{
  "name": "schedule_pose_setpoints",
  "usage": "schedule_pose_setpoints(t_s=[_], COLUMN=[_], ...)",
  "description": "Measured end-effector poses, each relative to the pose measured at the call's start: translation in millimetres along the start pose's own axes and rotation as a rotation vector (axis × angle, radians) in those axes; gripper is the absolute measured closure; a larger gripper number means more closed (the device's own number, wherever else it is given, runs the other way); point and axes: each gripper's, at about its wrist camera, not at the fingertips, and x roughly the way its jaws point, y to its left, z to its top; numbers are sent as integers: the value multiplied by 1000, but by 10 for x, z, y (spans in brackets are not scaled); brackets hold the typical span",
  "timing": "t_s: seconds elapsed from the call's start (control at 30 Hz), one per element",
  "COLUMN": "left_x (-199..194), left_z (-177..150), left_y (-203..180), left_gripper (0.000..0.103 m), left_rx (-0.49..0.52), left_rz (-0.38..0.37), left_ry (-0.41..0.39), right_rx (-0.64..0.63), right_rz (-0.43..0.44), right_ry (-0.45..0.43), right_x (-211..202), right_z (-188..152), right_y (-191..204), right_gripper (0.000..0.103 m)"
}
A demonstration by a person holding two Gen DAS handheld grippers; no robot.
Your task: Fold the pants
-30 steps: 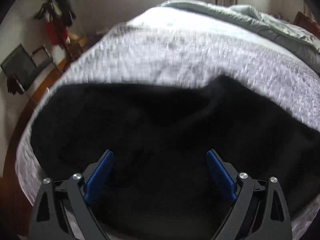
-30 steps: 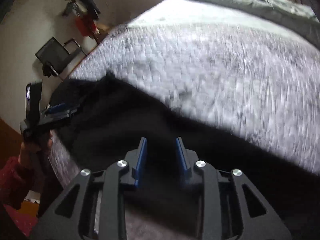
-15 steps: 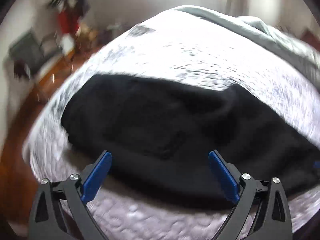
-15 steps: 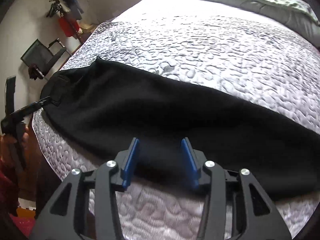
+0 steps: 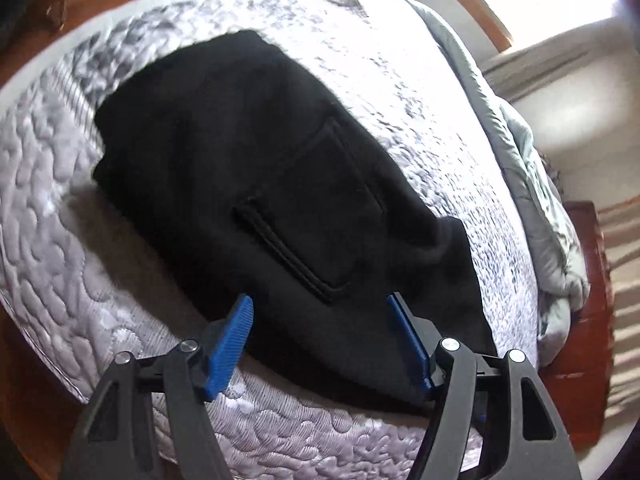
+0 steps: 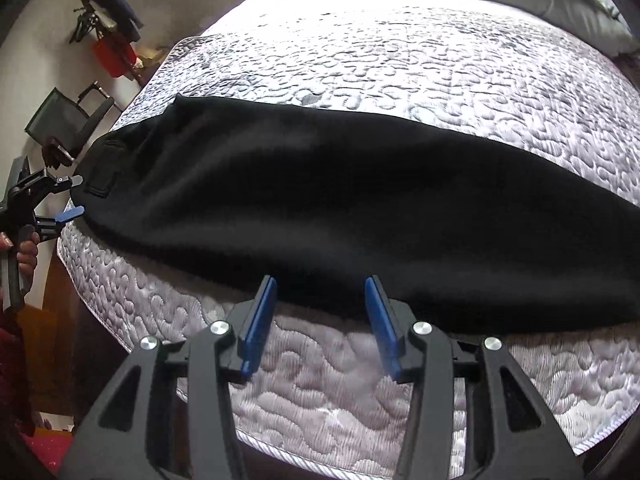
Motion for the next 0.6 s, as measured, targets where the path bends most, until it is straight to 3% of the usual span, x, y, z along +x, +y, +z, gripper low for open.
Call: schedule_pose_setpoints(t_s=[0.27,0.5,0.57,0.6], left_x=[-122,7,-10,-8], left_z=[-72,18,30,42], left_y=[187,294,286,294], left_gripper=[35,36,38,44], left_rx=[-101,-173,-175,-177], left_rz=[-29,-70,-81,-78], left_ry=[-16,-7,-15,-17], right_rx=[12,-13,-21,-20], right_rz=[-24,-30,-36,-36], right_ry=[-4,-2,0,2], right_x=[-53,-49,-54,-55], right_z=[-61,-61,-64,-64], right_y=[-77,3,10,8], right_gripper=[53,51,50,50])
